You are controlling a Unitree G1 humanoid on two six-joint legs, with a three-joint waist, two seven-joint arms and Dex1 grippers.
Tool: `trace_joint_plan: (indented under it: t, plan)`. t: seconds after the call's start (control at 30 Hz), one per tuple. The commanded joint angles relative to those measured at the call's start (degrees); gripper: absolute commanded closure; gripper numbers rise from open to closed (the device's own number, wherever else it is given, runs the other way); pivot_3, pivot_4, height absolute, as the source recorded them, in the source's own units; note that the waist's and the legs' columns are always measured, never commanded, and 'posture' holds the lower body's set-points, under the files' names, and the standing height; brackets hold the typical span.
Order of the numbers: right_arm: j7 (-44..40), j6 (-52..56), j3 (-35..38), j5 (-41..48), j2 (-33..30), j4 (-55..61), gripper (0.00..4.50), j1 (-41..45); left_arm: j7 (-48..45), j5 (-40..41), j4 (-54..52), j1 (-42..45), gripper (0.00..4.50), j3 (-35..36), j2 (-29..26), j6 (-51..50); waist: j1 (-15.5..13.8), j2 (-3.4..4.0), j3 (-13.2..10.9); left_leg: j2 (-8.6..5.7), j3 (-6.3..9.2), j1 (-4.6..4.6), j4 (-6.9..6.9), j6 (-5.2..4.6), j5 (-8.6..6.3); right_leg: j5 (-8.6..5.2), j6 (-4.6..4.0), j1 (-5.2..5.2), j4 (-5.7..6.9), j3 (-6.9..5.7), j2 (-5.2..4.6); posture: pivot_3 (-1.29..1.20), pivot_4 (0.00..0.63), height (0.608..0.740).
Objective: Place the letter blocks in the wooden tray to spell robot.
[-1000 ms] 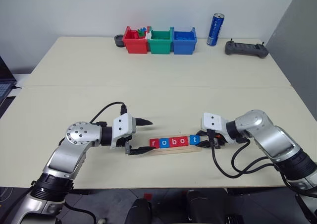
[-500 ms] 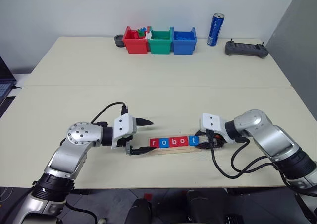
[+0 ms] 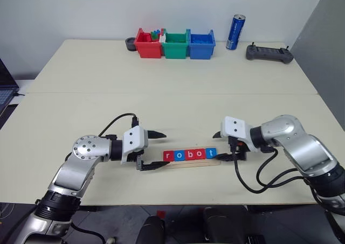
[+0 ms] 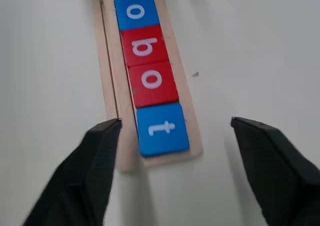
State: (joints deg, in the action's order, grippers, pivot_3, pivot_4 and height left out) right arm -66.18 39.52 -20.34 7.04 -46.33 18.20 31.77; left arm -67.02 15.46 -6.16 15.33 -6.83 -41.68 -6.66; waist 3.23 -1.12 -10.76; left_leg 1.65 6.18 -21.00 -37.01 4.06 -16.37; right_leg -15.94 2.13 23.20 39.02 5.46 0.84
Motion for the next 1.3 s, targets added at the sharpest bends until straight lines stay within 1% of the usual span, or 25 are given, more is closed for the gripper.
trace_joint_plan:
  t: [0.03, 0.23, 0.27, 0.57, 0.9, 1.03, 1.13, 1.23, 1.3]
  plan:
    - [0.48, -2.51, 0.84, -1.13, -2.49, 2.30, 2.05, -2.11, -0.52, 0.19, 0.17, 0.50, 0.00, 0.81, -0.22, 1.65, 0.00, 0.00, 0.00, 0.00, 0.00, 0.00, 0.00, 0.00, 0.00, 0.00, 0.00, 0.00, 0.00, -0.01, 0.00, 0.00, 0.150, 0.740]
    - [0.39, -5.39, -1.18, -3.39, -3.06, 1.30, 4.31, -2.88, -0.85, 0.10, 1.17, 1.39, 0.00, 0.45, -0.10, 2.25, 0.14, 0.00, 0.00, 0.01, -0.02, 0.03, 0.00, 0.00, 0.00, 0.00, 0.00, 0.00, 0.02, 0.01, 0.01, 0.00, 0.150, 0.740]
    - [0.60, -5.64, -1.60, -3.82, -2.82, 0.98, 4.47, -2.81, -0.90, 0.08, 1.23, 1.40, 0.00, 0.44, -0.11, 2.34, 0.11, 0.00, 0.00, 0.01, -0.01, 0.02, 0.00, 0.00, 0.00, 0.00, 0.00, 0.00, 0.02, 0.01, 0.02, 0.00, 0.150, 0.740]
    - [0.78, -6.47, -4.01, -5.51, -0.71, -0.49, 4.47, -2.02, -1.18, -0.01, 1.23, 0.76, 0.00, 0.72, -0.19, 2.90, 0.07, 0.00, 0.00, 0.00, -0.02, 0.01, 0.00, 0.00, 0.00, 0.00, 0.00, 0.00, 0.01, 0.01, 0.00, 0.00, 0.150, 0.740]
    - [0.33, -5.77, -3.76, -5.25, 1.47, 0.08, 4.47, -1.48, -0.74, -0.02, 0.69, 0.78, 0.00, 0.49, 0.08, 2.50, 0.04, 0.00, 0.00, 0.00, -0.01, 0.01, -0.01, 0.00, 0.00, 0.00, 0.00, 0.00, 0.02, 0.01, 0.00, 0.00, 0.150, 0.740]
    - [-0.21, -5.08, -2.54, -4.57, 0.61, 0.74, 4.47, -1.99, -0.49, 0.40, 0.17, 0.88, 0.00, 0.67, 0.18, 1.67, 0.03, 0.00, 0.00, 0.00, -0.01, 0.01, -0.01, 0.00, 0.00, 0.00, 0.00, 0.00, 0.01, 0.00, 0.00, 0.00, 0.150, 0.740]
    - [-0.81, -2.56, 0.00, -1.77, 0.09, 2.23, 4.47, -2.43, -0.60, 0.97, -0.03, 0.93, 0.00, 1.27, 0.00, 1.01, 0.02, 0.00, 0.00, 0.00, -0.01, 0.01, -0.01, 0.00, 0.00, 0.00, 0.00, 0.00, 0.02, 0.01, 0.00, 0.00, 0.150, 0.740]
    - [0.62, 0.60, 5.36, 2.58, 0.41, 4.38, 3.89, -3.67, -0.44, 2.32, -1.24, 0.30, 0.00, 2.85, -0.72, -0.52, 0.00, 0.00, 0.00, 0.00, 0.00, 0.00, -0.01, 0.00, 0.00, 0.00, 0.00, 0.00, 0.02, 0.00, 0.00, 0.00, 0.150, 0.740]
    - [1.07, 2.29, 9.23, 5.88, 0.45, 6.29, 3.22, -4.95, 0.09, 2.64, -2.08, -0.18, 0.00, 3.85, -1.19, -1.36, 0.01, 0.00, 0.00, 0.00, 0.01, -0.01, -0.01, 0.00, 0.00, 0.00, 0.00, 0.00, 0.02, 0.00, 0.00, 0.00, 0.150, 0.740]
